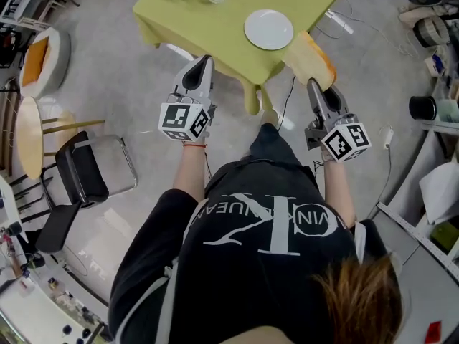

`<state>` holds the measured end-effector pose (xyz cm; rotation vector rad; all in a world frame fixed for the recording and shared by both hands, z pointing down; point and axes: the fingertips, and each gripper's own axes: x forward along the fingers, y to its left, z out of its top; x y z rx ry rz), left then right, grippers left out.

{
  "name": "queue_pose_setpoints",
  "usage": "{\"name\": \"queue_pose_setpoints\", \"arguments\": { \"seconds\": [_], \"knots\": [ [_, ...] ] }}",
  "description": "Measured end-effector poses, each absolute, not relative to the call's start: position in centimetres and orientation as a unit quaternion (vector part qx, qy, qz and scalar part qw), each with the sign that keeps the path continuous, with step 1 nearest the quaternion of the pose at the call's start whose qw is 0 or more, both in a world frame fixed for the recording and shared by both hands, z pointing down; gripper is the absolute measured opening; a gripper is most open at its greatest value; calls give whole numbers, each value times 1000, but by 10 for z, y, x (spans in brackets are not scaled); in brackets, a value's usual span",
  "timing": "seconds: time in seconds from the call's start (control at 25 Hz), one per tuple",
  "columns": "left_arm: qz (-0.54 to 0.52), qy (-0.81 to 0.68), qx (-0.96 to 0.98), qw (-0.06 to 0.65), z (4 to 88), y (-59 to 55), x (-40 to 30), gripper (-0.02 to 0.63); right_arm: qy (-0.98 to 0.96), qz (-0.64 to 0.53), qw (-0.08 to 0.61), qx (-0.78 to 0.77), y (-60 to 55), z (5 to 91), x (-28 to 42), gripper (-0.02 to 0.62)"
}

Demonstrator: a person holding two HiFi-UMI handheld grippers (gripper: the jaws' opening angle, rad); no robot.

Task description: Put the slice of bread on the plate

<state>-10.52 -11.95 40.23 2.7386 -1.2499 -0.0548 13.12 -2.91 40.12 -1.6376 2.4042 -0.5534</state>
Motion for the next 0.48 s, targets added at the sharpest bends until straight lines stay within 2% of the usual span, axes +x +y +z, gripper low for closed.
{"name": "queue_pose_setpoints", "arguments": {
  "seconds": [0.48],
  "knots": [
    [4, -441, 894, 82, 421, -175, -70, 9, 837, -259, 64, -477, -113, 425, 139, 95]
  ]
}}
